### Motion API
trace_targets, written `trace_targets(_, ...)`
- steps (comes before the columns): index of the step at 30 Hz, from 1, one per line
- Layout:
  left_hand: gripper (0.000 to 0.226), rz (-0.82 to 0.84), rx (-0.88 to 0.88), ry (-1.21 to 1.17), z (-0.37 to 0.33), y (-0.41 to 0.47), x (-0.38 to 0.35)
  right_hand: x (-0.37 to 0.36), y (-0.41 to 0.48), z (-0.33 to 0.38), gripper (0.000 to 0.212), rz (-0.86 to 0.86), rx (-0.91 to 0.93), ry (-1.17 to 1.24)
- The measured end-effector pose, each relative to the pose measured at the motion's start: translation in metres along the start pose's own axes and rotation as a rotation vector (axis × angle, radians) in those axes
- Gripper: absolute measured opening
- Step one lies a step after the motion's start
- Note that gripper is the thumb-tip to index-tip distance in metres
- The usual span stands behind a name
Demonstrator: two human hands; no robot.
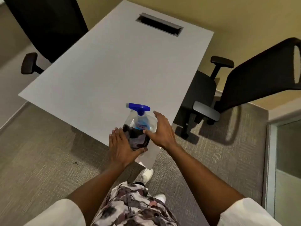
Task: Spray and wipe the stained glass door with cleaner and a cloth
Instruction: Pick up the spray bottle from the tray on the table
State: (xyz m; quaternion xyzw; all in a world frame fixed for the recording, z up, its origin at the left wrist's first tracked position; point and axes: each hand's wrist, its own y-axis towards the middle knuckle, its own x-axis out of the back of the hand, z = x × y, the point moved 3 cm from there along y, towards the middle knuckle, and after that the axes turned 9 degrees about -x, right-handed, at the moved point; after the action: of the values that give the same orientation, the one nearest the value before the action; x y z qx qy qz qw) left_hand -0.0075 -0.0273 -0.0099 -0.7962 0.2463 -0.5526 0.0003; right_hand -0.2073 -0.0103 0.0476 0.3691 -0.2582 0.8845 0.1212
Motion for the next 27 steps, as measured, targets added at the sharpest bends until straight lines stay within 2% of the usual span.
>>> trace_targets(5, 0.165, 0.099, 0.054, 0.026, 0.000, 0.004, -0.005, -0.005, 0.019, 0.019, 0.083, 0.002, 0.057, 0.088)
trace_targets(14, 0.164, 0.189, 0.089, 0.098, -0.016, 0.008, 0.004, -0.010, 0.034, 0.029, 0.052, -0.052, -0.040, 0.128)
trace_targets(23, 0.164, 0.205, 0.107, 0.151, -0.020, 0.010, 0.008, 0.039, 0.005, 0.028, 0.054, -0.214, -0.052, 0.263)
trace_targets(27, 0.172, 0.219, 0.088, 0.146, -0.026, 0.011, 0.019, 0.067, -0.021, 0.015, 0.056, -0.262, -0.080, 0.350)
